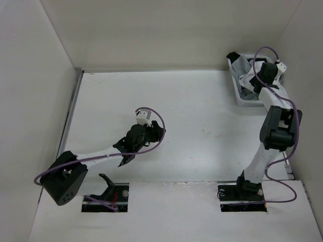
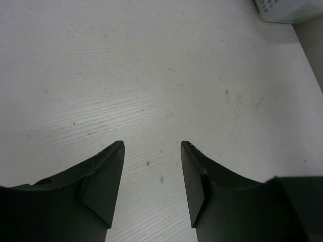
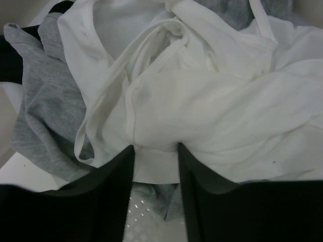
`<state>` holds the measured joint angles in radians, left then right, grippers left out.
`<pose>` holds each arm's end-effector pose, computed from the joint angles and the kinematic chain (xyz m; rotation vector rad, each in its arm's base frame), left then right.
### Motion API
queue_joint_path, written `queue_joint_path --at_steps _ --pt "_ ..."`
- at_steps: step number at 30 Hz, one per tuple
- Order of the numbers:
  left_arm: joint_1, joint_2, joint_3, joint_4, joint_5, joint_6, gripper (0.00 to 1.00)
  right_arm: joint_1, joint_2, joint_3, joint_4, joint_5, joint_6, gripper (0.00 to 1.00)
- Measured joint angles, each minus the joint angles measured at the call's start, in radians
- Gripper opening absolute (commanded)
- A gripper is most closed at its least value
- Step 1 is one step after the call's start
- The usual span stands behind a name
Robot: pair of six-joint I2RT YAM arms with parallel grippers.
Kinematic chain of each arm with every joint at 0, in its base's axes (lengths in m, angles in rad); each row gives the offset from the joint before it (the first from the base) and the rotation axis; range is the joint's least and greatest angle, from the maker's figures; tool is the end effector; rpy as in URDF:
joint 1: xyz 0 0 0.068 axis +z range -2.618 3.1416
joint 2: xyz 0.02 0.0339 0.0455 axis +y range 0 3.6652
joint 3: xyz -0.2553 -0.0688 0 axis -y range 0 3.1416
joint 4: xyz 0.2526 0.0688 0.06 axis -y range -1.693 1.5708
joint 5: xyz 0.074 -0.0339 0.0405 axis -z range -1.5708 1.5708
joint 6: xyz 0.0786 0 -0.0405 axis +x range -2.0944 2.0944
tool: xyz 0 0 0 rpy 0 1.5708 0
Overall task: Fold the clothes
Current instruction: Grab the tank top from the pile
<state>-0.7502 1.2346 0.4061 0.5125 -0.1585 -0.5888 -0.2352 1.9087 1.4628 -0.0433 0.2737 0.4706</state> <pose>0.2242 -0.1920 0.1618 0.0453 1.9556 -0.7572 0.4721 -0.1350 0.2292 0.8617 1.8523 -0.1349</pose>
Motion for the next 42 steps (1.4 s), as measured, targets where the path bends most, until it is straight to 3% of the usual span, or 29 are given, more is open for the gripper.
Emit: queue_joint_path --at_steps 5,13,16,19,21,28,36,42 --pt "0.003 0.034 0.0 0.021 0.003 -0.002 0.47 -0.003 0.035 0.049 -0.001 -0.021 0.008 0.05" --pt "0.004 0.052 0.0 0.027 0.005 -0.002 0.47 0.002 -0.036 -0.006 0.014 -0.015 0.013 0.0" --pt "0.003 0.052 0.0 0.027 0.005 -0.002 0.46 0.016 -0.126 -0.034 0.013 0.0 -0.004 0.08" --pt "-0.002 0.052 0.001 0.027 0.005 -0.002 0.46 0.033 -0.178 -0.011 0.019 0.009 -0.023 0.3" --pt "-0.003 0.051 0.001 0.027 0.005 -0.002 0.46 0.039 -0.175 0.016 0.023 0.01 -0.037 0.38" --pt "-0.003 0.05 0.001 0.027 0.005 -0.002 0.46 0.04 -0.047 0.034 0.004 -0.005 -0.071 0.41" --pt "-0.003 0.095 0.007 0.031 0.005 -0.002 0.46 0.047 0.028 0.042 -0.009 -0.144 -0.075 0.44" --pt "-0.003 0.121 0.009 0.031 0.005 -0.002 0.46 0.06 0.073 0.094 0.026 -0.183 -0.039 0.41"
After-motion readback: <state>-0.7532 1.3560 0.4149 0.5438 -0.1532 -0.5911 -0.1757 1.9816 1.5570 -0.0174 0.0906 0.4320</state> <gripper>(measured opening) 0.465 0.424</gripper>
